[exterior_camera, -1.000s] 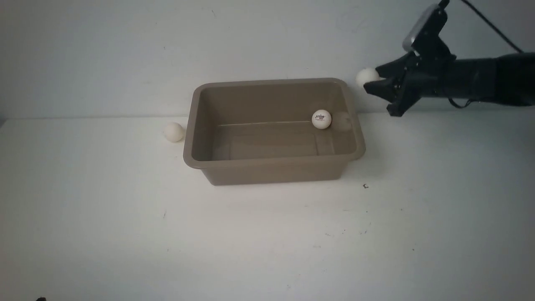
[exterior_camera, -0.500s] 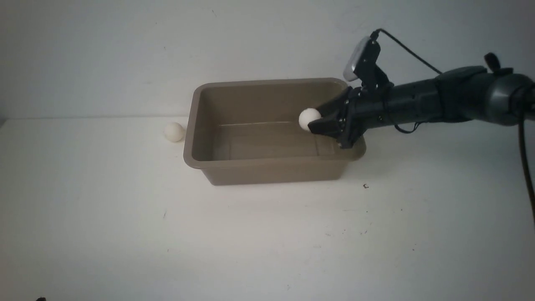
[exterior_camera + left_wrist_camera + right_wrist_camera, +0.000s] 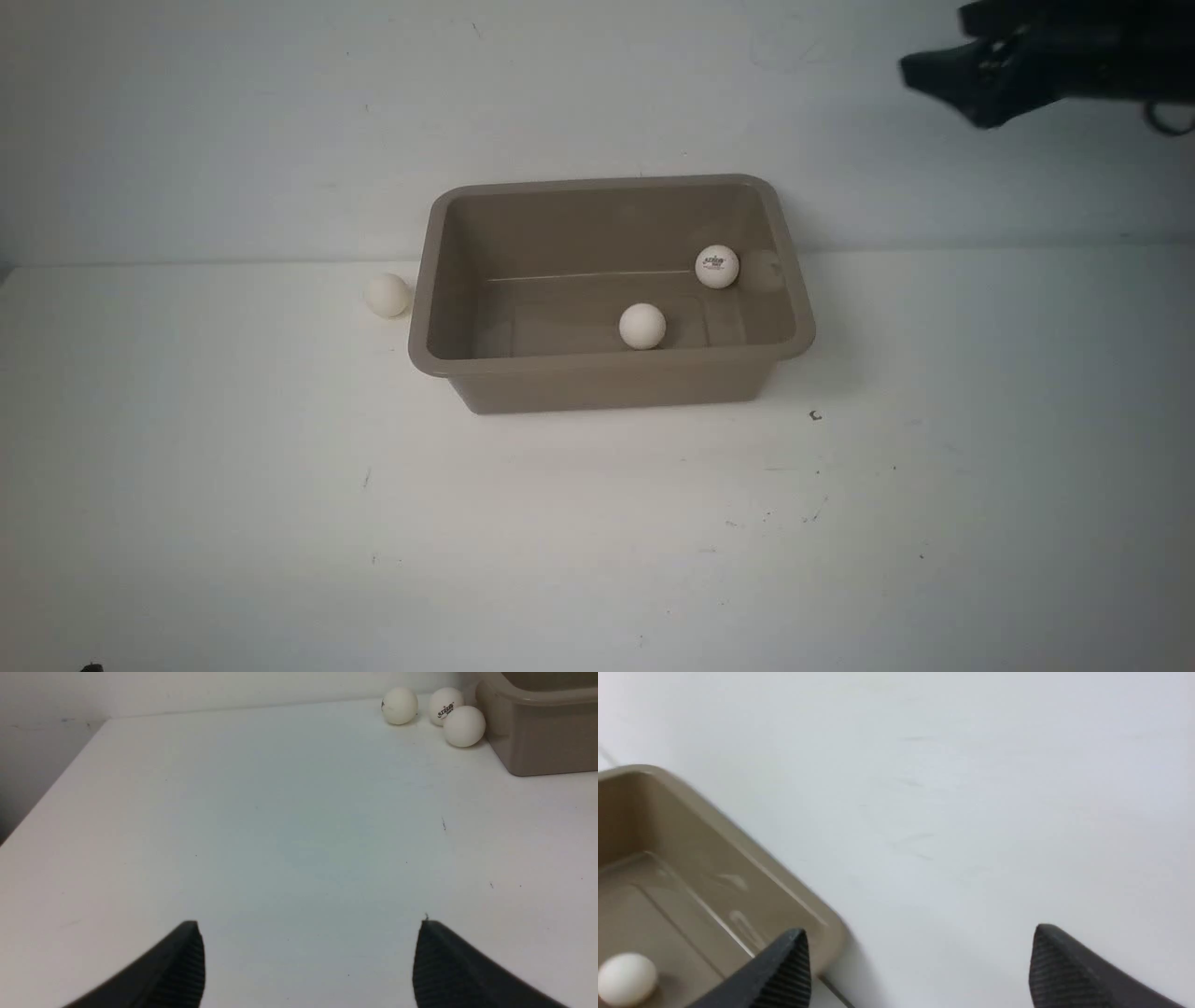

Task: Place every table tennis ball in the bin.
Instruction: Use the left arm to clamp the table tennis ball closest to it

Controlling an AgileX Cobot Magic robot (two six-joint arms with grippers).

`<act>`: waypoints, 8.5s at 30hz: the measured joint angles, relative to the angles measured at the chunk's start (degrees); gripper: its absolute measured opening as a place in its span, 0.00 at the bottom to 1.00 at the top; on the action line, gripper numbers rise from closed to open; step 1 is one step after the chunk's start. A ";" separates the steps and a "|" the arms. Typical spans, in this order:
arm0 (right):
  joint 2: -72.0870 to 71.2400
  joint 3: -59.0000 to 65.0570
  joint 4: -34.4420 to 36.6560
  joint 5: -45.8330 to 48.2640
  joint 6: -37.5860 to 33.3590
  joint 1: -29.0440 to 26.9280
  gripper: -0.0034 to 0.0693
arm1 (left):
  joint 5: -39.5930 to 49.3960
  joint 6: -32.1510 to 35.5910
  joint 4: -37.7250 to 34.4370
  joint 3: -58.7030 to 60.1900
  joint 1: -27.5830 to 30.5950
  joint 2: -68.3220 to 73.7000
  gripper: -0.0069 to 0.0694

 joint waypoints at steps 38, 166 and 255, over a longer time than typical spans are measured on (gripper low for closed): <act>-33.29 1.42 -44.60 26.25 61.85 -4.09 0.75 | 0.00 0.00 0.00 0.00 0.00 0.00 0.80; -111.68 93.88 -22.32 -33.14 41.08 12.99 0.02 | 0.00 0.00 -0.13 0.00 0.00 0.00 0.80; -111.68 93.65 -77.57 -24.02 102.46 12.99 0.02 | -0.05 0.70 2.19 0.00 0.00 0.00 0.80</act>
